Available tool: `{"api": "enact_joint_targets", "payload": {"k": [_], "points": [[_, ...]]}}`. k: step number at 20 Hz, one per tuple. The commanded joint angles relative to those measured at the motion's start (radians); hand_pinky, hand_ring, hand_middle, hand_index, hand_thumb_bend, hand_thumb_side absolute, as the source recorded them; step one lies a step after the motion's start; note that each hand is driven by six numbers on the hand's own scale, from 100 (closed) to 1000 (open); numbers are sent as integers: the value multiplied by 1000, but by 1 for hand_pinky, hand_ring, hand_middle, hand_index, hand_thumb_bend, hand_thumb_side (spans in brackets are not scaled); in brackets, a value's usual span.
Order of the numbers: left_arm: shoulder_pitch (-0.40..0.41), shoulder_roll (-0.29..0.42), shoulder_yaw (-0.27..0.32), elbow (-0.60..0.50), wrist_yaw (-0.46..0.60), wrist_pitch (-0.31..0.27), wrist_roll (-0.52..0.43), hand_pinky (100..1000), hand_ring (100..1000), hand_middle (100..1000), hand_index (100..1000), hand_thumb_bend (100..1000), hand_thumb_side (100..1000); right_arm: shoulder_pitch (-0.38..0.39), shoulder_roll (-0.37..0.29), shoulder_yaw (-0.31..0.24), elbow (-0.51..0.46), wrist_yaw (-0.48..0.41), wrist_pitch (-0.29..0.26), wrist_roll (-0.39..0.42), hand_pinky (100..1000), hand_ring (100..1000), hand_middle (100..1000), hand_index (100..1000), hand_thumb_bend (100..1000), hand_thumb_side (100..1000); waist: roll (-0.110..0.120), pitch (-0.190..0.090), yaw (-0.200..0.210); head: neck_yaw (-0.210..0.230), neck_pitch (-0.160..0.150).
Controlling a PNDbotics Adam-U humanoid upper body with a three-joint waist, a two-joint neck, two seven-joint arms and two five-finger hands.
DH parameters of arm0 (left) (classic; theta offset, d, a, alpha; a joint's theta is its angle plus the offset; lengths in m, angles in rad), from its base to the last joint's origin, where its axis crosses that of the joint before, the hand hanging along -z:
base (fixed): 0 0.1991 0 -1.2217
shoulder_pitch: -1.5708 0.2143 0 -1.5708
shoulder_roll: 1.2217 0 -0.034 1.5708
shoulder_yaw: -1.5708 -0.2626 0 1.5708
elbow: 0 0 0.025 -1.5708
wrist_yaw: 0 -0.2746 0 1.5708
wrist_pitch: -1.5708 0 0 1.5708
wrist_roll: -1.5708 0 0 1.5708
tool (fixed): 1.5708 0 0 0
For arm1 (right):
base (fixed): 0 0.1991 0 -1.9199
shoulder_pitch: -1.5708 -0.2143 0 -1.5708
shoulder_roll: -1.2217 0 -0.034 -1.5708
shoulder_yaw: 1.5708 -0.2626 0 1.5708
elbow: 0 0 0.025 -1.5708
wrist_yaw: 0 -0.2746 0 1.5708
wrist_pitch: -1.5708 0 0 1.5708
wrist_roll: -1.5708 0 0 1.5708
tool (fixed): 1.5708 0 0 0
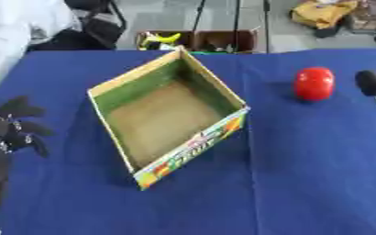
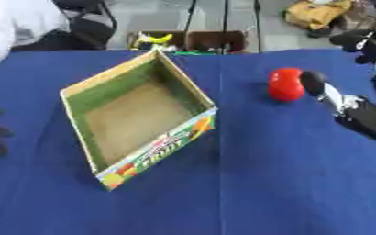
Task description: Pick up objects on the table and place them in the box.
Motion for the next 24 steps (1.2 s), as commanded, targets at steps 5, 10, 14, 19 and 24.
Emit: {"api": "enact_joint_targets", "payload": {"k": [5, 10, 14, 19, 24], "points": [[-3, 14, 4, -20, -1, 0, -1, 363, 572, 678, 875, 100, 1000, -16, -27, -3, -20, 7, 0, 4, 757, 815, 824, 869, 562, 1000, -4, -19, 1, -3, -19], [-3, 15, 3, -20, 0, 0, -2, 364, 573, 679, 875, 100, 1000, -18, -27, -2, -20, 6, 0, 4, 757, 815, 825, 869, 563, 1000, -3, -20, 1, -4, -19], [-3, 16, 2, -20, 1, 0, -4, 364, 573, 679, 875, 100, 1000, -46, -66, 15, -7, 30, 4, 39, 755, 817, 825, 865, 598, 999, -3, -23, -2, -10, -15], [-1, 18, -1, -20, 2, 1, -7, 364, 574, 679, 875, 100, 1000, -129, -141, 51, 91, 70, -16, 147, 744, 802, 822, 885, 662, 832, -7, -28, 12, -19, -13], [-1, 21, -5, -20, 3, 2, -9, 364, 574, 679, 874, 100, 1000, -215, -198, 78, 200, 90, -44, 305, 736, 788, 838, 904, 704, 681, -9, -33, 17, -23, -12]]}}
